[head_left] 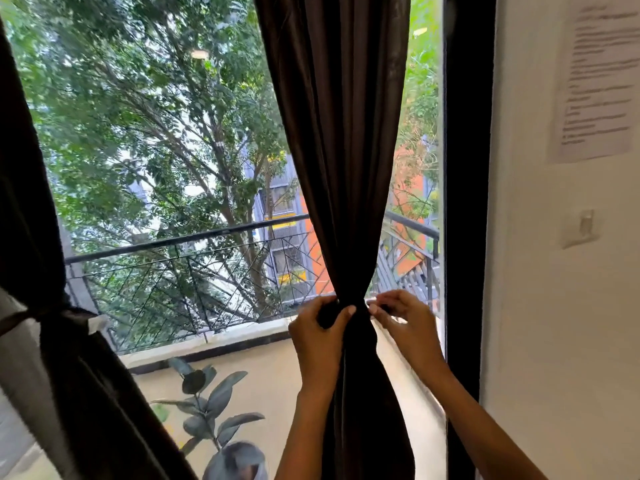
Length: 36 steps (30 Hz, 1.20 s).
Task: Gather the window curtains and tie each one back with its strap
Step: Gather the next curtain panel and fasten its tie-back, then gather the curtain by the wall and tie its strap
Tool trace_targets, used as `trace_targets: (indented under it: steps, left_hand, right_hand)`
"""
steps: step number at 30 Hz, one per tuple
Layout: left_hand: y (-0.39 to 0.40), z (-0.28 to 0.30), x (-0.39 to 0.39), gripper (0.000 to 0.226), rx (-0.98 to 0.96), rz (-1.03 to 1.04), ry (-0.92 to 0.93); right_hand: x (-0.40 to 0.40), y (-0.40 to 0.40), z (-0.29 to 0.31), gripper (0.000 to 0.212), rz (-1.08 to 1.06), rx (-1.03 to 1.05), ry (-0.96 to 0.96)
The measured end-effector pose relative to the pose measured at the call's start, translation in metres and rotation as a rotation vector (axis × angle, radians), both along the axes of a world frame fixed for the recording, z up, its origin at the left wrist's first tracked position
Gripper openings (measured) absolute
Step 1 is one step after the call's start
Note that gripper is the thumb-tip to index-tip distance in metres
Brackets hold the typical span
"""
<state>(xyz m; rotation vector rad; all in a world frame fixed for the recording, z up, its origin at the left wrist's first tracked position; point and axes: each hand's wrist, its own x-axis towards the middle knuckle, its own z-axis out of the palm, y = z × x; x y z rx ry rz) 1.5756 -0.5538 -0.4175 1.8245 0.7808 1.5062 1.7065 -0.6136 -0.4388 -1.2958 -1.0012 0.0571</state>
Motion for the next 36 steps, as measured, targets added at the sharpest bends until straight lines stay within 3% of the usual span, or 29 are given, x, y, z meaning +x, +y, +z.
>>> trace_targets:
  steps: [3,6,10,13,20,30,36]
  left_hand:
    - [-0.023,-0.007,-0.003,0.024,0.094,0.185,-0.04]
    - [-0.053,-0.012,0.003,0.038,0.397,0.312,0.008]
    - [-0.098,-0.013,0.035,0.042,0.608,0.259,0.162]
    - [-0.135,-0.009,0.073,0.046,0.692,0.17,0.264]
    - [-0.237,-0.006,0.206,0.05,0.742,0.072,0.281]
    - [-0.391,-0.012,0.416,0.053,0.722,-0.132,0.241]
    - [-0.441,-0.016,0.531,0.051,0.753,-0.207,0.226]
  right_hand:
    - [-0.001,-0.023,-0.001,0.014,-0.109,-0.003,0.019]
    - [0.005,-0.053,-0.008,0.005,-0.288,0.023,-0.015]
    - [0.025,-0.106,-0.01,0.036,-0.563,0.045,-0.305]
    - [0.059,-0.152,-0.001,0.038,-0.683,0.078,-0.489]
    - [0.186,-0.278,0.007,0.043,-0.797,0.041,-0.654]
    - [0.366,-0.437,0.013,0.051,-0.939,-0.034,-0.68]
    - [0.474,-0.496,0.007,0.048,-1.077,-0.013,-0.677]
